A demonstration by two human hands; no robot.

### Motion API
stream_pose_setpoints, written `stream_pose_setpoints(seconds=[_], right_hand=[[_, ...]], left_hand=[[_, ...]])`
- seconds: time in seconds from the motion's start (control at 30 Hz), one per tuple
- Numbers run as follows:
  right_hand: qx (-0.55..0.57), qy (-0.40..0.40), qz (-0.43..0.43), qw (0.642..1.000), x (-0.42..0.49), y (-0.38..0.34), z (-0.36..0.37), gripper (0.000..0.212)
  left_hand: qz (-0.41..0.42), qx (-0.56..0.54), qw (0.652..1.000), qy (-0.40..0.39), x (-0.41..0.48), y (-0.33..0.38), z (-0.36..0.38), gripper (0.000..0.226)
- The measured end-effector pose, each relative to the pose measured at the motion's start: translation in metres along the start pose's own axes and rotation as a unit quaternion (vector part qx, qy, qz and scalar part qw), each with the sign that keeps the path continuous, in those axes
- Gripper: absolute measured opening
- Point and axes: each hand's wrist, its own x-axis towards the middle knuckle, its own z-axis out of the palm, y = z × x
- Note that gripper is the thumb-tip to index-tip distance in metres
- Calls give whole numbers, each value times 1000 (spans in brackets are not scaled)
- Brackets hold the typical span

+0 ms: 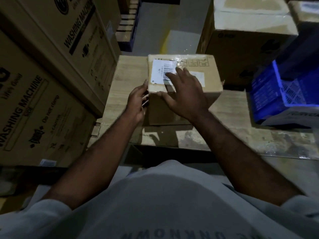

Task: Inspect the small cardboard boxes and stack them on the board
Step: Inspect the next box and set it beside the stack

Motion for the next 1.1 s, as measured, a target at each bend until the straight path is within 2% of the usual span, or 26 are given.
stream_pose_setpoints(seconds=[0.1,0.23,0.4,0.57,0.73,0.87,1.03,1.1], right_hand=[[-27,-3,2,1000,3,-4,4,79],[-62,-8,38,997,-4,0,6,94],[-89,17,80,993,-1,12,3,91],[-99,37,76,991,-4,20,4,86],[-100,55,72,991,-5,20,5,86],[-95,59,78,991,-3,29,4,85],[-61,76,91,991,-3,51,-11,81],[-24,88,108,990,-2,65,-18,79]], left_hand=[[-4,24,1000,-19,-3,-4,9,22],[-3,45,999,-15,-3,-10,17,29],[-39,95,994,-18,-18,-14,27,16],[-210,95,973,11,-19,-27,23,32],[-236,81,968,23,0,-39,17,46],[-264,58,962,40,13,-53,10,71],[-253,30,966,35,22,-66,11,45],[-223,26,974,28,21,-65,17,36]])
